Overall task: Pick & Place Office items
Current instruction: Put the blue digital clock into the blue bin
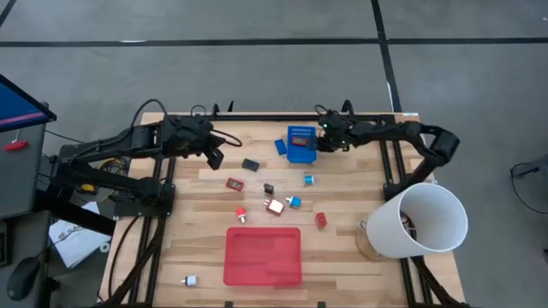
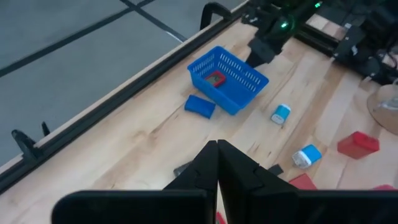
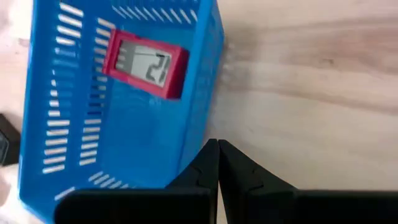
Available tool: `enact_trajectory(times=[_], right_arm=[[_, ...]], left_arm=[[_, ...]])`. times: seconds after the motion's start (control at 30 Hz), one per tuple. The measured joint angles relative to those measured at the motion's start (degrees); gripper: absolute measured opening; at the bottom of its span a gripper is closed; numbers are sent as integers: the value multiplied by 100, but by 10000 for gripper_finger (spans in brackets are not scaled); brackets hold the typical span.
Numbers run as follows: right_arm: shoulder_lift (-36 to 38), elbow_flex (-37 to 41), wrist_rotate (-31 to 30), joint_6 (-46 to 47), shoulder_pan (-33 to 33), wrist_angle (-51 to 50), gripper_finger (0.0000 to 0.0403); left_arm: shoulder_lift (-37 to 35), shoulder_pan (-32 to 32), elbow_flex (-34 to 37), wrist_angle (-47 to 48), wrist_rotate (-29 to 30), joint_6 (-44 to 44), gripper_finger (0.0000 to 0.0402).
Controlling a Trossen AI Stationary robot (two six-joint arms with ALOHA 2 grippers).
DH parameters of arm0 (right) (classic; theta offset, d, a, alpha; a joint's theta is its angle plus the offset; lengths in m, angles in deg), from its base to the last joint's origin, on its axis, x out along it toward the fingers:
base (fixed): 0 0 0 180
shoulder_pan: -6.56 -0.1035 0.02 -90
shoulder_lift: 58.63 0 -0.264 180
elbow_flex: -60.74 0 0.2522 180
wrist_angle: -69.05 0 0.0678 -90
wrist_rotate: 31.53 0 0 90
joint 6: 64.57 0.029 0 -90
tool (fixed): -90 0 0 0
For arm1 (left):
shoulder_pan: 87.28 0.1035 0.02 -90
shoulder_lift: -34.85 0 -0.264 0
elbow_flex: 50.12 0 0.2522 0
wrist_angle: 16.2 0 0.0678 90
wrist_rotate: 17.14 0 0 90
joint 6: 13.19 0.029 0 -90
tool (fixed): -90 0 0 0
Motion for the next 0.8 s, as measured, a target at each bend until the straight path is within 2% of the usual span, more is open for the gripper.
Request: enact_trajectory(times=[0.3, 0.57, 0.8], right_arm=[[-489, -539, 39, -232, -57, 10, 0], [-1151, -1367, 112, -337, -304, -15, 0], [-1316, -1737, 11, -492, -473, -595, 0]], left_arm=[[-74, -198, -1, 71, 96, -141, 0], [-70, -222, -1, 91, 100, -175, 0], [-70, -264, -1, 104, 101, -228, 0]])
